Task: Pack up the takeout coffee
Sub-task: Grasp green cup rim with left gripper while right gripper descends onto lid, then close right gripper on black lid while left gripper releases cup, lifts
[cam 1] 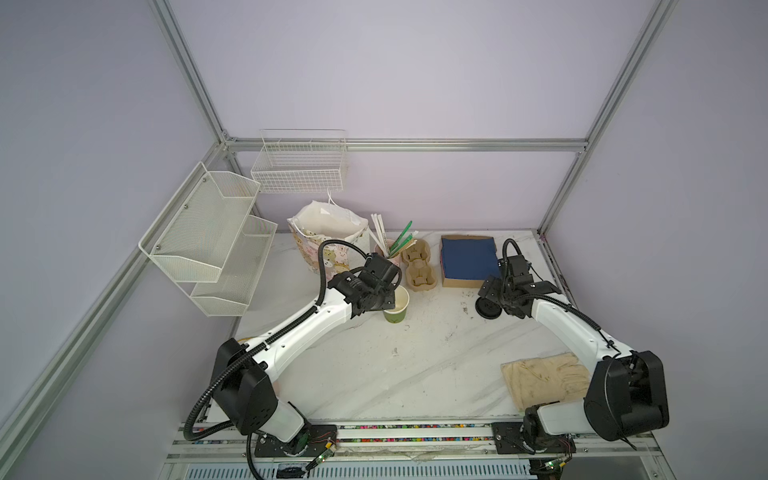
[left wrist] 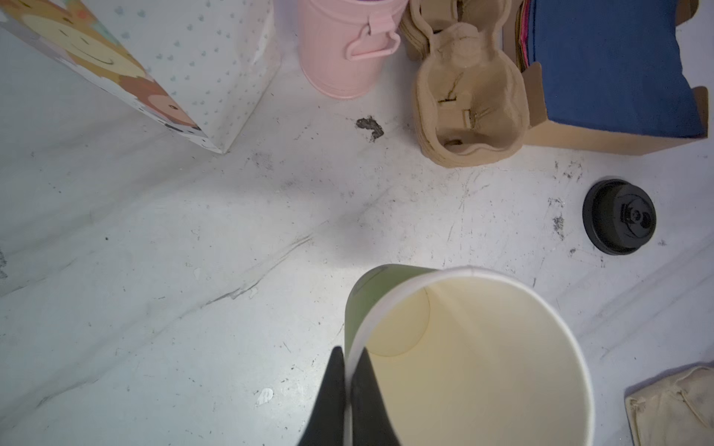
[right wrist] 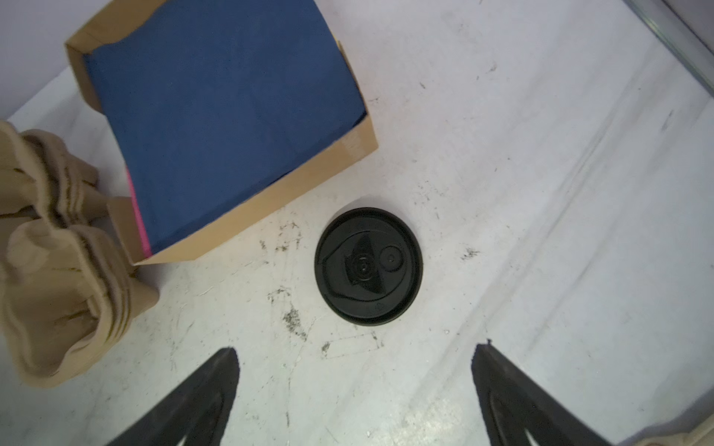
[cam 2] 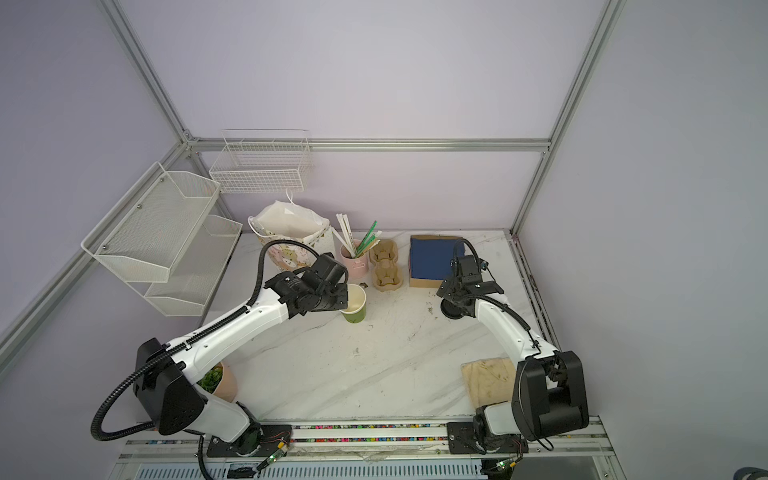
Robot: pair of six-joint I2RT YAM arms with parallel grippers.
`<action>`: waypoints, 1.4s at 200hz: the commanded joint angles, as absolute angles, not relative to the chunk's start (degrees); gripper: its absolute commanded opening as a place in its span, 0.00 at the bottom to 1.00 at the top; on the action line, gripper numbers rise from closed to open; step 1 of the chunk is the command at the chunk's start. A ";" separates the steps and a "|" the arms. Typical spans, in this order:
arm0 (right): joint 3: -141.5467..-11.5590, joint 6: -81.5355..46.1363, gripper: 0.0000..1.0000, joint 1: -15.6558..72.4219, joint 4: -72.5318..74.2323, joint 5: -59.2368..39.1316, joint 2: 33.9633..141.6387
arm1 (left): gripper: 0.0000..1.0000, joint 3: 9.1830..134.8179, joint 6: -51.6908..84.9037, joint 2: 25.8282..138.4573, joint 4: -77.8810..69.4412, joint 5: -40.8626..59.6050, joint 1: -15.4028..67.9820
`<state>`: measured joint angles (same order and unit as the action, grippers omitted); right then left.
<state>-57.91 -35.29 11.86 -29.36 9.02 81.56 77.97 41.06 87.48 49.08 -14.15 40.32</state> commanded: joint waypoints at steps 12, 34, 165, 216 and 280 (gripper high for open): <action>-58.31 -35.65 0.97 11.34 -29.94 6.75 85.90 | 0.00 76.90 43.02 90.68 47.77 -13.56 43.61; -59.15 -36.07 0.97 11.20 -28.82 7.12 88.98 | 0.00 77.58 43.64 92.44 47.00 -13.97 45.78; -64.39 -33.39 0.93 9.66 -27.72 5.63 99.45 | 0.00 77.08 44.60 96.46 44.68 -15.03 49.59; -64.81 -33.14 0.92 9.24 -27.77 5.61 100.64 | 0.05 77.08 44.47 97.03 44.56 -15.29 49.66; -64.81 -32.17 0.88 8.78 -27.51 5.34 102.04 | 0.13 77.08 43.89 97.42 44.56 -16.52 49.74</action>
<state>-63.59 -32.69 9.08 -27.38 5.08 100.73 78.00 43.97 97.08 45.82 -14.94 49.32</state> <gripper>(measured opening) 0.878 0.126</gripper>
